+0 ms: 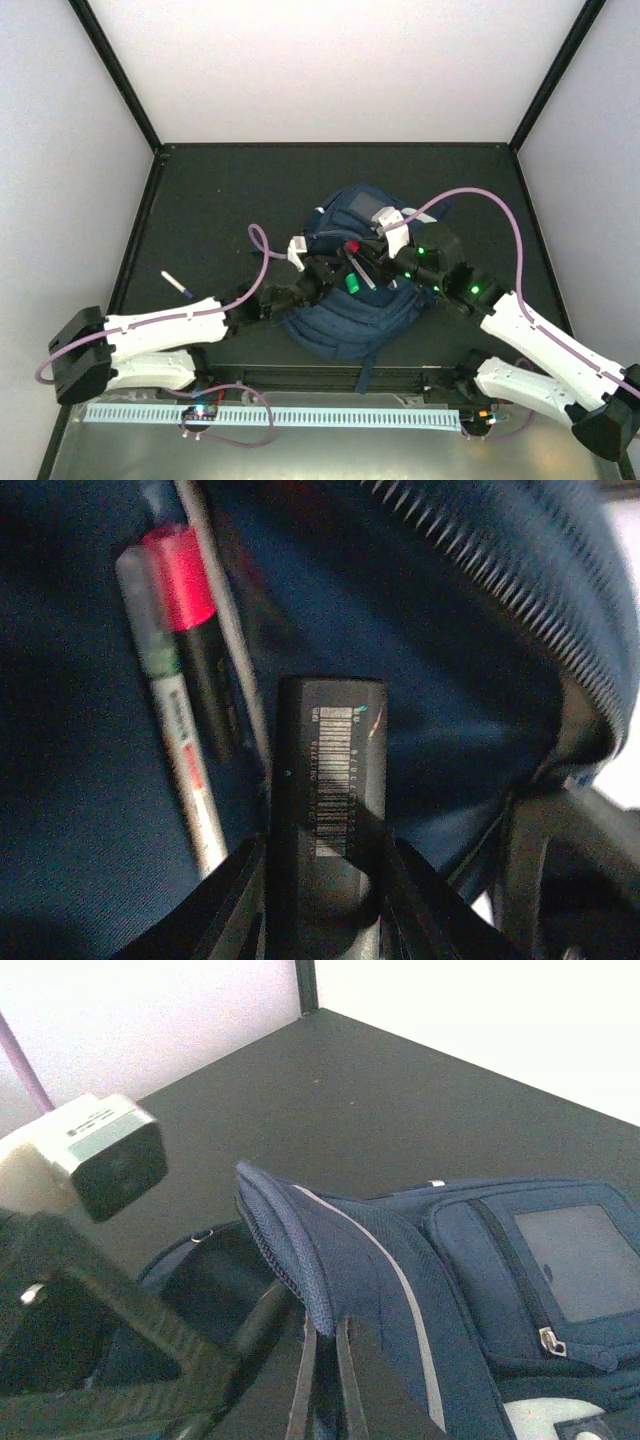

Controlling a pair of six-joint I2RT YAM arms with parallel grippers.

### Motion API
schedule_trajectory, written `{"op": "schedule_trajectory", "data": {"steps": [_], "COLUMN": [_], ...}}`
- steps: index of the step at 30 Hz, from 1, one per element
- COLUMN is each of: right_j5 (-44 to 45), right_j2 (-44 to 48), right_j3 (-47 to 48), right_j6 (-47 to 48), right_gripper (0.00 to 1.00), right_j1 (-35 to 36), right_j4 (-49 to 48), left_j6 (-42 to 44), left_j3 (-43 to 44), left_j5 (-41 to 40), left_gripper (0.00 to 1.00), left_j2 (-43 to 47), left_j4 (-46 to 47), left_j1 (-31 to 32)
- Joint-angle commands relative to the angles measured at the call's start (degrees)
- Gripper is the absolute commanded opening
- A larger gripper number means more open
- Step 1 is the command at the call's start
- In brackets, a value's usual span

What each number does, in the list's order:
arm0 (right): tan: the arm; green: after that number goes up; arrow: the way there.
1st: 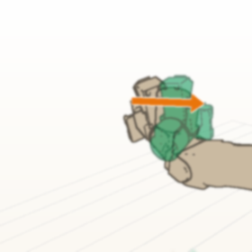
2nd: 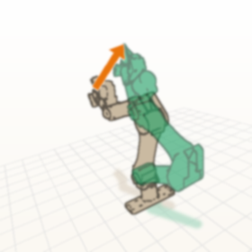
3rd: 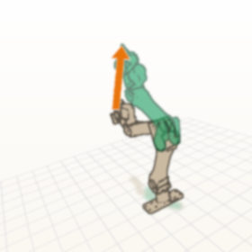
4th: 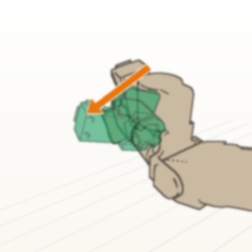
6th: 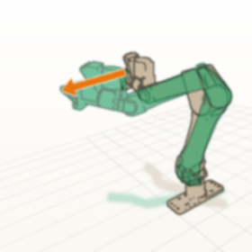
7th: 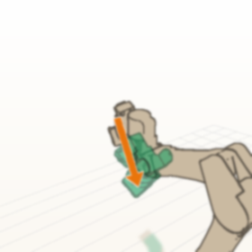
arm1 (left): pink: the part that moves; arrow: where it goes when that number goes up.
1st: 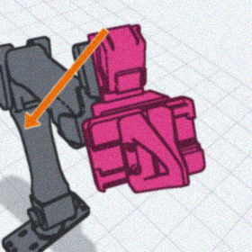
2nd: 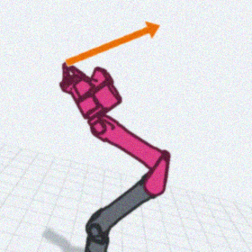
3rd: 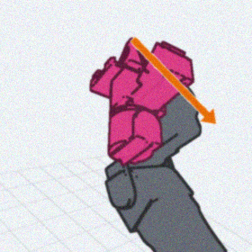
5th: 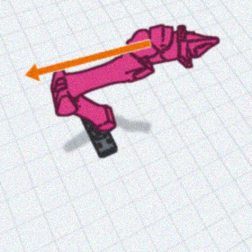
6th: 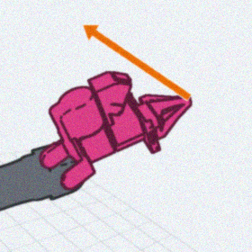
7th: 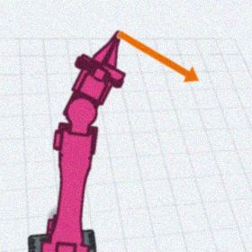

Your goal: Pack the student bag

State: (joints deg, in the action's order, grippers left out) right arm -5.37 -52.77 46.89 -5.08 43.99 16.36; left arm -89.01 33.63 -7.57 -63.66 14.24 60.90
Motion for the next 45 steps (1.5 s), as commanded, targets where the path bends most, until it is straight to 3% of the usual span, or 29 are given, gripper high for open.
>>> {"op": "schedule_trajectory", "data": {"steps": [1, 7, 11, 12, 19, 25, 33, 38, 45], "right_j5": [-1.7, -1.4, -1.5, -1.4, 1.3, 3.2, 2.9, 2.7, 2.2], "right_j2": [2.5, 3.4, 3.4, 3.4, 3.1, 2.6, 2.8, 2.7, 3.2], "right_j3": [3.1, 2.4, 2.3, 2.3, 2.0, 2.1, 1.2, 0.8, 0.6], "right_j6": [-0.8, -0.2, 0.0, 0.1, 0.6, 1.3, 1.3, 1.3, 1.7], "right_gripper": [0.02, 0.02, 0.02, 0.02, 0.02, 0.02, 0.02, 0.02, 0.02], "right_j1": [-0.3, -0.3, -0.4, -0.3, -0.3, -0.3, -0.3, -0.3, -0.3], "right_j4": [-5.5, -5.9, -5.9, -5.8, -5.4, -4.9, -5.5, -6.0, -6.0], "left_j6": [-6.2, -9.0, -8.8, -7.7, -3.6, 0.0, 11.1, 23.3, 42.3], "left_j3": [4.5, 6.7, 10.1, 10.9, 14.2, 16.9, 15.8, 14.5, 10.2], "left_j5": [-6.9, -10.5, -9.1, -8.8, -7.5, -5.5, -13.4, -10.4, -0.9], "left_gripper": [0.29, 0.32, 0.75, 0.8, 0.81, 0.8, 0.77, 0.75, 0.69], "left_j2": [-4.8, -10.8, -12.8, -12.5, -6.9, -1.1, 9.4, 15.0, 19.1], "left_j4": [1.3, 2.4, -2.7, -3.7, -15.2, -34.1, -52.8, -60.9, -62.7], "left_j1": [0.4, -0.2, -1.4, -1.4, -1.4, -1.4, -2.7, -13.5, -41.1]}}
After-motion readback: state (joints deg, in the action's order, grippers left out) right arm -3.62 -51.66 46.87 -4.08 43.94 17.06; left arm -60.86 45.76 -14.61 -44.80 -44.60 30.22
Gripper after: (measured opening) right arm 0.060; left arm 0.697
